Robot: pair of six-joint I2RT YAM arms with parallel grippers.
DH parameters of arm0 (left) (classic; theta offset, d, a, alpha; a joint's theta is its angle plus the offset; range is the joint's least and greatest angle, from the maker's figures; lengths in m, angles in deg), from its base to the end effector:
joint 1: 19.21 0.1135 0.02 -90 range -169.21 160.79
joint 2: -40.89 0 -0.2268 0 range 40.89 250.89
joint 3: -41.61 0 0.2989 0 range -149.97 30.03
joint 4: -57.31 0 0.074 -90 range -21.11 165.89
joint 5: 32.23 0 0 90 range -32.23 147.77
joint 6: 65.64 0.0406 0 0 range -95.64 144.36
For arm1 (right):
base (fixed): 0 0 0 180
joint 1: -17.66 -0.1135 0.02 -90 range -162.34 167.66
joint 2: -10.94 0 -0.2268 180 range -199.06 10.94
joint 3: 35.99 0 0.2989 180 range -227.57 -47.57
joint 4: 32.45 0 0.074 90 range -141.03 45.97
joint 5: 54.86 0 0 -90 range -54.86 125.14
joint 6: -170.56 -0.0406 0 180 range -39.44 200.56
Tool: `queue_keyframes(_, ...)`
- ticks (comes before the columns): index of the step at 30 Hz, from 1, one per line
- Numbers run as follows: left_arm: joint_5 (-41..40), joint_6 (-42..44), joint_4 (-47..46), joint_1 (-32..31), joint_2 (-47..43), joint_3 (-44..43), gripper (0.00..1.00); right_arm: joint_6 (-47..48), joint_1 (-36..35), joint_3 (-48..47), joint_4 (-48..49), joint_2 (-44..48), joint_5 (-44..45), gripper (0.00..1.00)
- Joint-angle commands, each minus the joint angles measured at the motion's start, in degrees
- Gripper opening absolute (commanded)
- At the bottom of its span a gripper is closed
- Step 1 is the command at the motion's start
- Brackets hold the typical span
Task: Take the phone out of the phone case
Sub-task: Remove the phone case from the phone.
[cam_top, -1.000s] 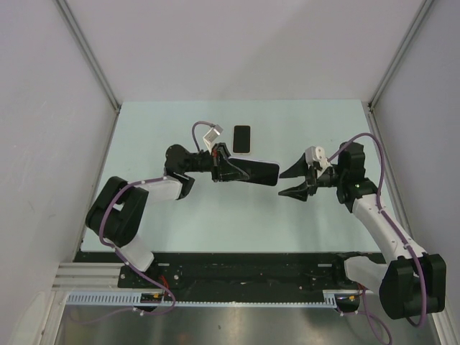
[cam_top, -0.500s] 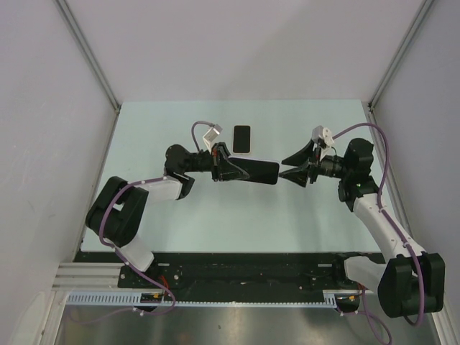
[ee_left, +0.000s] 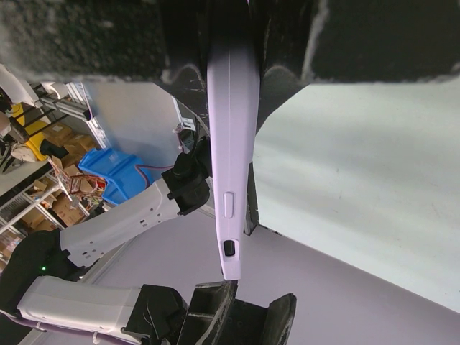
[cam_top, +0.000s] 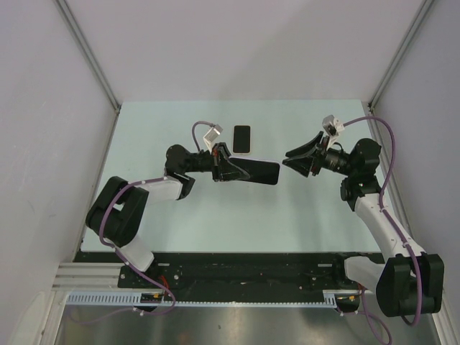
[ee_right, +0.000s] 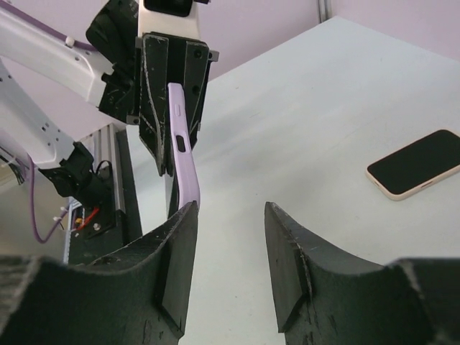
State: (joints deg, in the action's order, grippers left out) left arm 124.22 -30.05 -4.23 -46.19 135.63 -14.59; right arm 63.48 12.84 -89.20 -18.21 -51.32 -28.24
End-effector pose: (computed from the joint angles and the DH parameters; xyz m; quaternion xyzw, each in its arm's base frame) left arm 0.3000 -0.1945 0.1885 0.3344 0.5569 -0.6841 0.3317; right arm 0.2973 0.0615 0.2756 -0.3244 0.6120 0.4672 0.5496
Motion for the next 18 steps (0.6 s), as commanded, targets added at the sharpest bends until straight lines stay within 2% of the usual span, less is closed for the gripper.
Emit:
queue_keyframes(1, -0.36, 0.36, -22.41, -0.35, -0.52, -0.55, 0.0, -7.78, 0.42, -0.39, 5.28, 0.56, -0.78, 0.44)
queue_keyframes(18, -0.19, 0.45, -22.41, -0.62, -0.52, -0.64, 0.0, -9.9, -1.77, -0.39, 5.82, -0.85, -2.98, 0.37)
